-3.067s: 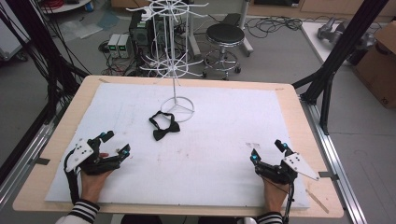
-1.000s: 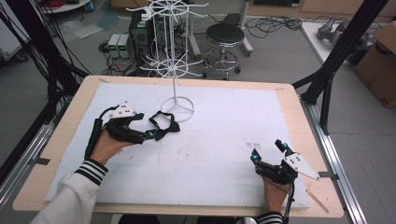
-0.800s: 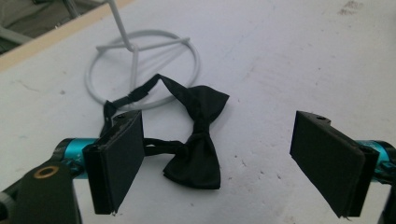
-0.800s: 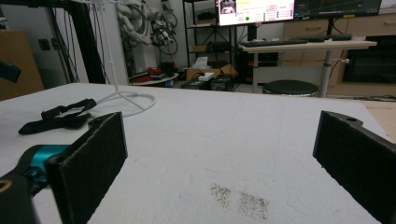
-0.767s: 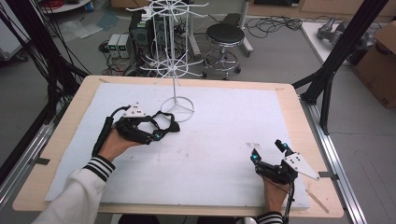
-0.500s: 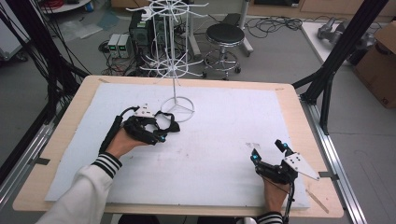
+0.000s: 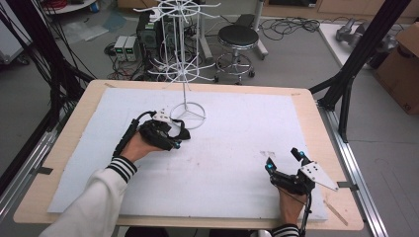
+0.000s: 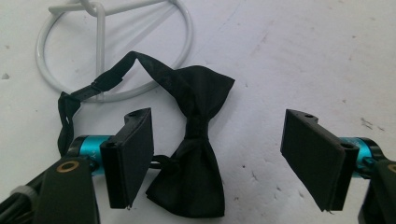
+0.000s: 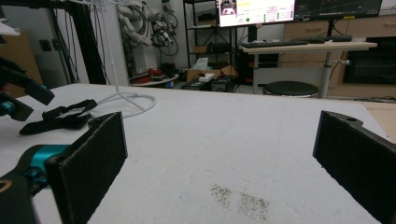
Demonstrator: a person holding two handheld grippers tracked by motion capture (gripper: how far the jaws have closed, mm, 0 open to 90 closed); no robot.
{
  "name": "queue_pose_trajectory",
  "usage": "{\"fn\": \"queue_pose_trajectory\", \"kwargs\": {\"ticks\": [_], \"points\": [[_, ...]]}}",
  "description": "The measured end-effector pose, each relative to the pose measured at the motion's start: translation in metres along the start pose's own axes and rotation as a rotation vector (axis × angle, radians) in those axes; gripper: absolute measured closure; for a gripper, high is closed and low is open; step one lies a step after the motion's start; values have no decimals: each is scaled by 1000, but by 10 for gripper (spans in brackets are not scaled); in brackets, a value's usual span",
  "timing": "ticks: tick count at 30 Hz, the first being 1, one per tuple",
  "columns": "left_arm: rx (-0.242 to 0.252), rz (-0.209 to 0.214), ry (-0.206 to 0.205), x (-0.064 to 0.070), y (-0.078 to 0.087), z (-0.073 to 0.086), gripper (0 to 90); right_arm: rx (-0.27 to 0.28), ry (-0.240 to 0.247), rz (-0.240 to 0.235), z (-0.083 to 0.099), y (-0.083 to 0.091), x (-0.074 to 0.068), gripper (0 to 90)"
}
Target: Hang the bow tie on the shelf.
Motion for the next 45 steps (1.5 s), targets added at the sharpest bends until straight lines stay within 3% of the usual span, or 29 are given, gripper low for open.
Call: {"fn": "queue_pose_trajectory", "kwargs": {"ticks": [8,23,31,45], "points": [[-58,-21,-22,-3,-9,1,321,3,4,0,0,0,0,19],[-94,-46,-30,-4,-14,3,523,6,5,-1,0,0,0,19],[-118,-45,-40,-3,-19,5,524,0,-1,0,0,0,0,19],[-128,-72,-58,-1,-20,5,753,0,0,0,0,0,0,19]]}}
Point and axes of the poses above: each handheld gripper's, and its own axes: y roughly backward along the jaws, z roughly out of its underside, x roughly to its right, the point moved 1 cm from there along -y, roughly forward along the jaws, and after that the axes turned 6 degrees about x, right-handed, at the moved point
